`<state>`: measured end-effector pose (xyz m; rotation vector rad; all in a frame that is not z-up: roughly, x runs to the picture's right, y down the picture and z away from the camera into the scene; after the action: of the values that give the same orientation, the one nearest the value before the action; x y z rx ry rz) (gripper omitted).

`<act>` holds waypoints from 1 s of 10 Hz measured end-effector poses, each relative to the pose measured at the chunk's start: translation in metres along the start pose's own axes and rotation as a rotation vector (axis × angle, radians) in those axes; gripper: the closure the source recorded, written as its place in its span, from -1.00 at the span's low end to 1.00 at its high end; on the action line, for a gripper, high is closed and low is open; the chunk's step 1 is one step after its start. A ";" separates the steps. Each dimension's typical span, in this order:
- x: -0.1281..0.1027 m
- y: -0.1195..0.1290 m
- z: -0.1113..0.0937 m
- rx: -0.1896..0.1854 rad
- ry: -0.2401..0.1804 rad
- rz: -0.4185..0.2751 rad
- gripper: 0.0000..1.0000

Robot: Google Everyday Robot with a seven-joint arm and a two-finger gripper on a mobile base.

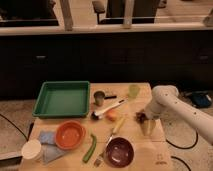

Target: Place grapes in red bowl

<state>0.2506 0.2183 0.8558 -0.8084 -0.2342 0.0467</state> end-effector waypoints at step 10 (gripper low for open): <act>-0.002 0.001 -0.003 -0.006 -0.007 -0.011 0.69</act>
<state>0.2490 0.2168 0.8522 -0.8133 -0.2454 0.0387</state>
